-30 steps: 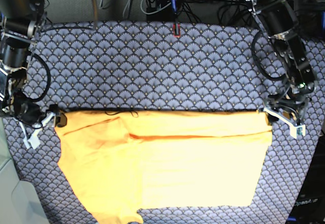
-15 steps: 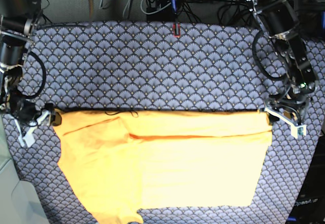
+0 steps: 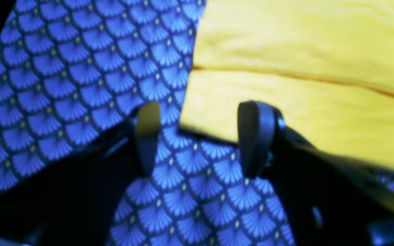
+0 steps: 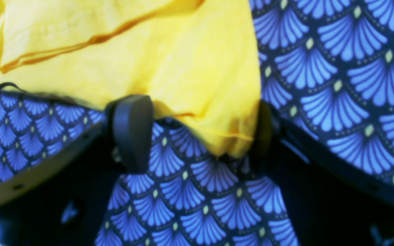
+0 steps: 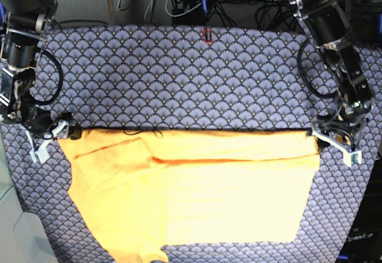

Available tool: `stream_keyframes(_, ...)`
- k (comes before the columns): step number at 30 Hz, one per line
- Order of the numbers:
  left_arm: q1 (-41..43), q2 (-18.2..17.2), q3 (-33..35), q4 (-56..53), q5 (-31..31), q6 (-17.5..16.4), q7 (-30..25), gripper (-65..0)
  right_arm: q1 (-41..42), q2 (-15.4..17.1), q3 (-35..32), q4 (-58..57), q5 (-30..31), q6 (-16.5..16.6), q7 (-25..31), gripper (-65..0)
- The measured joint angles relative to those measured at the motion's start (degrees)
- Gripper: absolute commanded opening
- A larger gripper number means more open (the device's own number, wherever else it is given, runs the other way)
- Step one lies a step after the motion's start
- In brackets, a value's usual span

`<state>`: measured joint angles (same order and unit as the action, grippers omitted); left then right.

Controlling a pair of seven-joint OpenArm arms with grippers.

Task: Fold the T-shirt properly
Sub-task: 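Open both grippers and release the folded edge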

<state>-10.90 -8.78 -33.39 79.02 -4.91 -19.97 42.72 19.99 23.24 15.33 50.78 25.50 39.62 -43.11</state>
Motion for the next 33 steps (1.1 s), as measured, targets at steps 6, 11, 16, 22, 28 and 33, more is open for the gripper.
stream_keyframes(6,-1.79,-0.07,0.09,-6.27,0.11,0.02,0.35,-29.4,-0.02,-0.09,-0.02,-0.02,0.02,0.0,0.33,-26.0)
stream_keyframes(11,-1.99,-0.11,0.09,-6.56,0.17,0.02,-2.82,-29.4,0.0,-0.09,-0.02,0.0,0.02,0.0,0.52,-44.4)
stream_keyframes(16,-1.97,-0.07,0.07,-9.22,0.24,0.02,-3.1,-29.4,-0.02,-0.09,-0.02,-0.02,0.04,0.0,0.55,-60.0)
stream_keyframes(22,-2.36,0.04,-5.22,-11.52,0.2,0.39,-3.54,-29.4,0.0,-0.09,-0.02,-0.02,0.0,0.0,0.33,-60.9)
stream_keyframes(28,-2.62,0.11,-5.77,-11.65,0.22,0.22,-5.77,-29.4,-0.17,-0.11,-0.02,0.0,0.07,0.0,0.37,-61.3)
stream_keyframes(33,-3.23,0.24,-5.75,-14.93,0.31,0.26,-6.71,-29.4,-0.2,-0.09,-0.28,0.0,0.04,0.0,0.46,-61.3)
